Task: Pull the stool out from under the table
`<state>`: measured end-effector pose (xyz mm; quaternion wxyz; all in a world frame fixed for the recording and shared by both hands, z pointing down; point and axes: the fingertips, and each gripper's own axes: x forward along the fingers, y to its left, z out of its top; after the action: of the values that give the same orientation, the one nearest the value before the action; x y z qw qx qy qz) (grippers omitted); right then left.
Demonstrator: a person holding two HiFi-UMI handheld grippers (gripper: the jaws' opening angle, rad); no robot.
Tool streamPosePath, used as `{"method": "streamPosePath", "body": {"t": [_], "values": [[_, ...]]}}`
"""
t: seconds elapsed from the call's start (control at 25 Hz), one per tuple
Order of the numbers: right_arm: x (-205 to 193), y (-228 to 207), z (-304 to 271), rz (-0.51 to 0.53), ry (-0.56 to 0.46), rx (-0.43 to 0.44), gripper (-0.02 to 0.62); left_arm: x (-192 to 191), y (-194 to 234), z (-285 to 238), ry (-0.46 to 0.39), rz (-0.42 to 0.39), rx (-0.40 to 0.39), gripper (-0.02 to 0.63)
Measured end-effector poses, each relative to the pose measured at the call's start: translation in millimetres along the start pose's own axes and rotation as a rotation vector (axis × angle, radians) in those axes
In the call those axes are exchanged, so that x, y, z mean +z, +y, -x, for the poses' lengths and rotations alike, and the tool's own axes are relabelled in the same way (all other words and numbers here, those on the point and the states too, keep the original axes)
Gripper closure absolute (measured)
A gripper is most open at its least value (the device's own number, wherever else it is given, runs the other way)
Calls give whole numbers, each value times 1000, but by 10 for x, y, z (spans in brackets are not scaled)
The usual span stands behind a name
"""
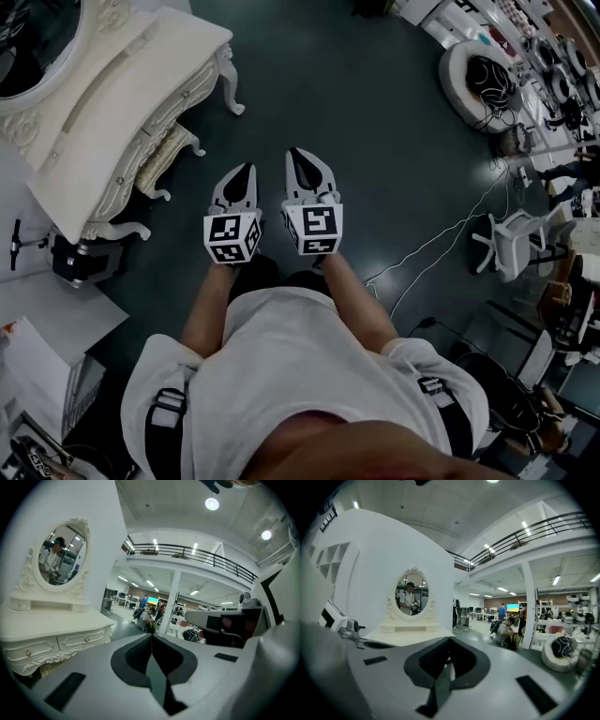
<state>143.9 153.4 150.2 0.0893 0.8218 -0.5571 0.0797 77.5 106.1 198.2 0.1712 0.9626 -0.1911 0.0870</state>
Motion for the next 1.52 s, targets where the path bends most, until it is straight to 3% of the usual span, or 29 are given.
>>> {"method": "streamPosePath", "body": {"t": [0.36, 0.64, 0.8, 0.92, 1.08, 1.36, 1.52], "values": [[36, 370, -750, 60, 43, 223, 581, 24, 547, -169, -4, 73, 182, 598], [162, 688, -1177, 106, 19, 511, 581, 95, 852, -167, -56, 145, 432, 598], [116, 743, -1251, 105, 4, 636, 581, -57, 880, -77, -50, 142, 563, 598], [-187, 787, -1249, 120, 57, 715, 581, -337, 895, 113, -17, 170, 675, 598], [-642, 829, -1348, 160, 117, 780, 581, -707, 1051, 229, 2, 202, 768, 598], [-1440, 1076, -1570, 263, 206, 897, 581, -1351, 1515, 328, 2, 262, 847, 598], [-2140, 1065, -1789, 320, 319, 896, 581, -1847, 1813, 349, 6, 287, 879, 598]]}}
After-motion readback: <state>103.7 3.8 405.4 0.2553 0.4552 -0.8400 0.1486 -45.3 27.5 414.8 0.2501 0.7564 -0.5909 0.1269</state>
